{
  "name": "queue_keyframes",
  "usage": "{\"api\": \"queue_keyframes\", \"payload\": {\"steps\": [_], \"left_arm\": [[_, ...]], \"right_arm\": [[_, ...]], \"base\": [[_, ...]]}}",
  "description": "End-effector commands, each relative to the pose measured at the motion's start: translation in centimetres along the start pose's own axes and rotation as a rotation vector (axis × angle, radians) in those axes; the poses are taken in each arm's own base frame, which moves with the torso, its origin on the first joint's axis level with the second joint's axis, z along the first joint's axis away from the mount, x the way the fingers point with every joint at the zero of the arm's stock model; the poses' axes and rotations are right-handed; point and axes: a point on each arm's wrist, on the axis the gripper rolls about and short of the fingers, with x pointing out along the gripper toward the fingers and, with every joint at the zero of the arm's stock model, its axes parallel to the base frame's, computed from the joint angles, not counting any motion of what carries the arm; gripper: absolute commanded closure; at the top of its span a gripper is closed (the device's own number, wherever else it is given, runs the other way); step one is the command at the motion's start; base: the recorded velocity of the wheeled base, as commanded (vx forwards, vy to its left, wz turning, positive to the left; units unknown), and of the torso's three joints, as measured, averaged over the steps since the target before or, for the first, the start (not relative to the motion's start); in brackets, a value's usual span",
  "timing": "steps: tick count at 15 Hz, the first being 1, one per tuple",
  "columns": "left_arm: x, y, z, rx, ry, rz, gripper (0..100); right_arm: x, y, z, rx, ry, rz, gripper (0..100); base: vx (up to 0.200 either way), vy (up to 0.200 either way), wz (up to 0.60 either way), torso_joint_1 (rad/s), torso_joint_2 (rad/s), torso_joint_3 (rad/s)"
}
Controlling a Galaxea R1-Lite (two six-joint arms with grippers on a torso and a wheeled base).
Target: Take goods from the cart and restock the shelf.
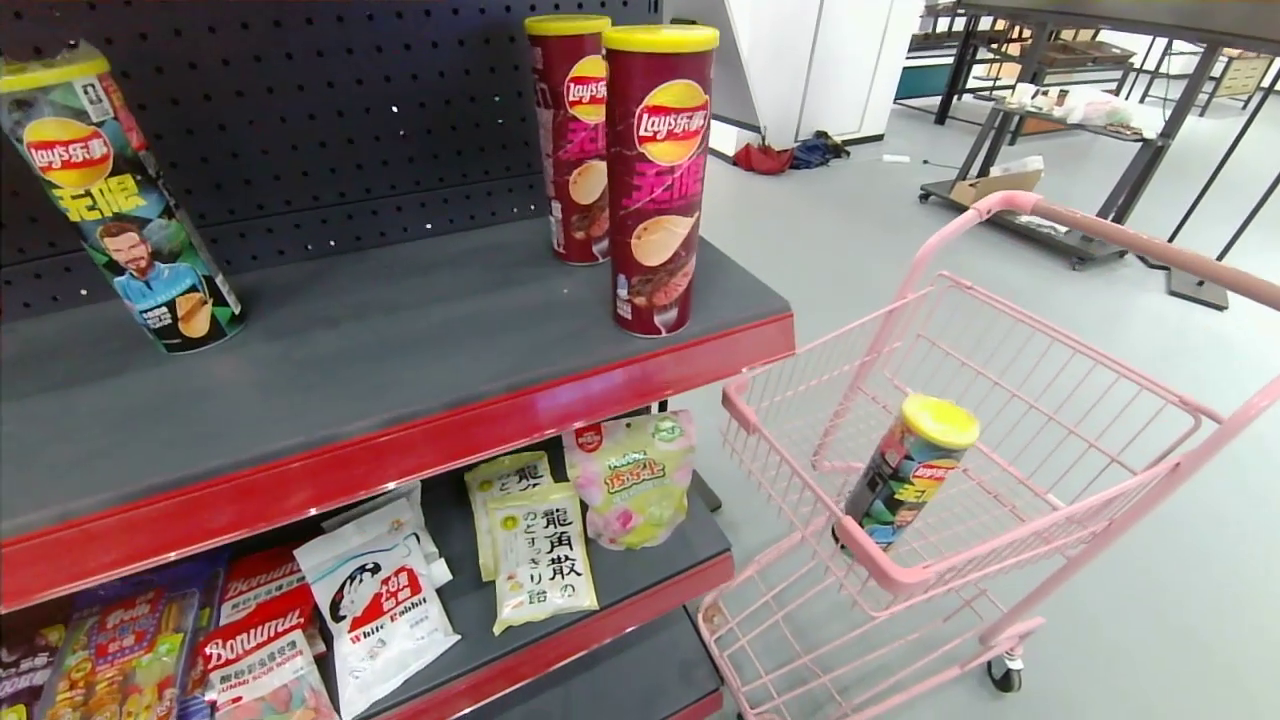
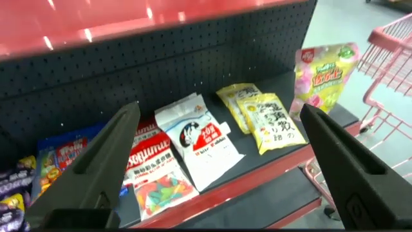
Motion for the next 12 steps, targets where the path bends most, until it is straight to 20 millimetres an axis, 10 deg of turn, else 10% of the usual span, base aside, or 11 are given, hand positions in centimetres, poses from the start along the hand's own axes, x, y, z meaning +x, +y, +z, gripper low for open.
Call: {"api": "queue_keyframes", "payload": {"steps": [1,7,8,10,12], "left_arm": [[0.0,0.0,0.0,0.0,0.001,0.001,0],[0.0,0.0,0.0,0.0,0.001,0.001,0],[0.0,0.0,0.0,0.0,0.001,-0.001,0],[0.0,0.0,0.0,0.0,0.001,0.001,0],[0.0,0.0,0.0,0.0,-0.001,-0.002,0]], "right_arm": [[0.0,0.0,0.0,0.0,-0.001,0.001,0],[0.1,0.0,0.1,-0.002,0.007,0.003,0],[0.0,0.0,1.8,-0.005,-0.008,0.016,0],[4.5,0.0,13.0,0.159,0.06,0.015,0],[8.6,0.8,14.6,0.159,0.146,0.216,0]], "base": [[0.0,0.0,0.0,-0.149,0.52,0.369],[0.0,0.0,0.0,-0.049,0.18,0.128],[0.0,0.0,0.0,0.0,0.0,0.0],[0.0,0.0,0.0,0.0,0.0,0.0],[0.0,0.0,0.0,0.0,0.0,0.0]]}}
